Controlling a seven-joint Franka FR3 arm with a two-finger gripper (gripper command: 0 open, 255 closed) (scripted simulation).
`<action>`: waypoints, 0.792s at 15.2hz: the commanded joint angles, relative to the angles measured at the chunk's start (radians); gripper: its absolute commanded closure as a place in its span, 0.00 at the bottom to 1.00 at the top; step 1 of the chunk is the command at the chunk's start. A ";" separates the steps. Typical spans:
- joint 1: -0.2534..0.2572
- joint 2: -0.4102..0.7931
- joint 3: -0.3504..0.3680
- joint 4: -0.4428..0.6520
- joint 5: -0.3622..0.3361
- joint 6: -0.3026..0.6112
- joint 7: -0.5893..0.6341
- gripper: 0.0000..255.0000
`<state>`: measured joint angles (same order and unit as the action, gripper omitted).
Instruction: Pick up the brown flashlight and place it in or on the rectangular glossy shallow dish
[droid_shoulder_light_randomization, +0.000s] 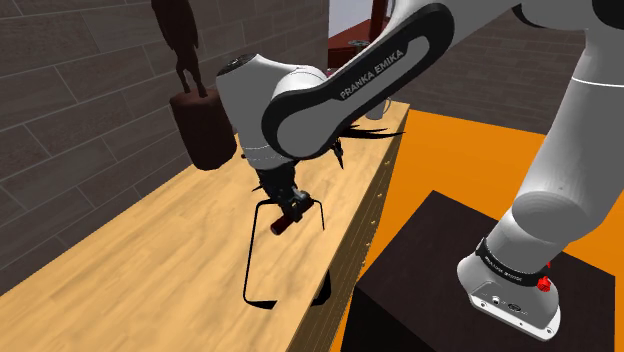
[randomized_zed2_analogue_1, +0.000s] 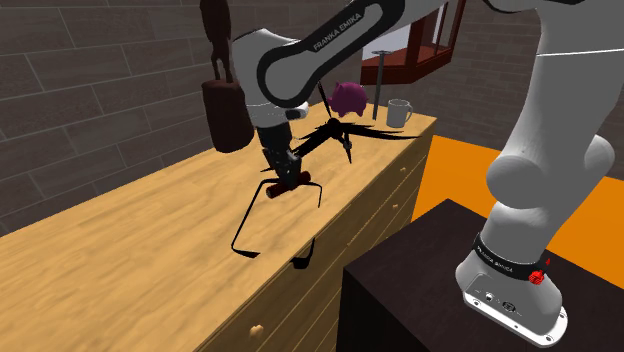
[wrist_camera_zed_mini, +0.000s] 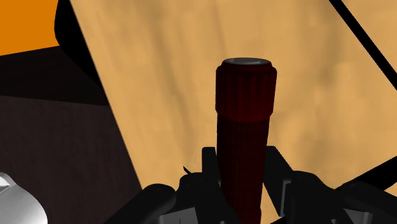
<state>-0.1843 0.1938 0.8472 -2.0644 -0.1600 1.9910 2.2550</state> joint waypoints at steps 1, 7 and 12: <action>0.006 0.019 -0.005 -0.012 -0.017 0.024 0.012 1.00; 0.006 0.019 -0.005 -0.012 -0.017 0.024 0.012 1.00; 0.006 0.019 -0.005 -0.012 -0.016 0.024 0.012 0.00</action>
<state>-0.1787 0.2124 0.8420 -2.0764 -0.1764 2.0150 2.2667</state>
